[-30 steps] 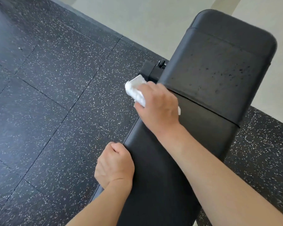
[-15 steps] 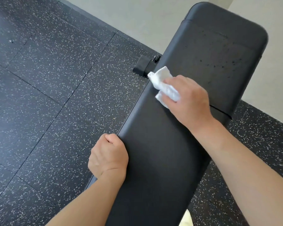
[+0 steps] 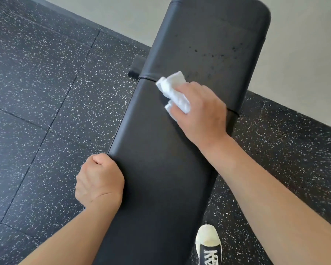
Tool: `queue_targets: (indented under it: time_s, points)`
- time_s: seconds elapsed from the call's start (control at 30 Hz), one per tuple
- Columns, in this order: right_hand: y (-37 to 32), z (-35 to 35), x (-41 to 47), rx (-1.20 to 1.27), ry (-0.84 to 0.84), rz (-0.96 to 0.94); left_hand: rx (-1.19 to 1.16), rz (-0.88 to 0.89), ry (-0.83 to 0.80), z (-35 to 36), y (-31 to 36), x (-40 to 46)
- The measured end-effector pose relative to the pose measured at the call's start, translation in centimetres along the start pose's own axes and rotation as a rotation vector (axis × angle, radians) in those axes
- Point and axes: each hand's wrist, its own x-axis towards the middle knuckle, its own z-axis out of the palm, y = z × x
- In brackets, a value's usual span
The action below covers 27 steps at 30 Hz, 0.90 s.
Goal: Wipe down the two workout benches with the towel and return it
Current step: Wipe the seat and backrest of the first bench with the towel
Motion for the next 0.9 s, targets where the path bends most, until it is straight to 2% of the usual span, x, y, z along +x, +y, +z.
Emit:
queue_targets:
  time_s: [0.13,0.23,0.3,0.4,0.57,0.63,0.73,0.8,0.9]
  points:
    - [-6.9,3.3,1.0,0.032,-0.098,-0.084,0.006,-0.006,0.009,0.0,0.2,-0.1]
    - [-8.9,2.8,-3.6,0.135,-0.200,-0.208,-0.005,-0.028,-0.003,-0.2,0.3,-0.1]
    - [-7.5,1.1,-8.1,0.217,-0.263,-0.345,-0.021,-0.027,-0.009,-0.3,0.2,-0.1]
    - [-1.8,-2.1,-12.9,0.158,-0.285,-0.474,-0.029,-0.005,0.005,-0.2,0.3,-0.3]
    - [5.1,-4.4,-9.2,0.034,-0.089,-0.225,-0.009,-0.020,0.006,-0.3,0.3,-0.3]
    - [4.6,-3.5,-5.4,0.015,-0.030,-0.068,-0.019,-0.023,0.002,-0.3,0.2,-0.2]
    - [0.4,-0.9,-1.5,0.027,0.034,0.100,-0.018,-0.014,0.002,-0.2,0.4,-0.3]
    - [-3.8,1.2,-1.4,0.042,0.038,0.070,-0.013,-0.011,0.004,-0.1,0.4,-0.3]
    - [-8.9,2.7,-4.9,0.157,-0.052,-0.132,-0.020,-0.023,-0.001,-0.1,0.3,-0.1]
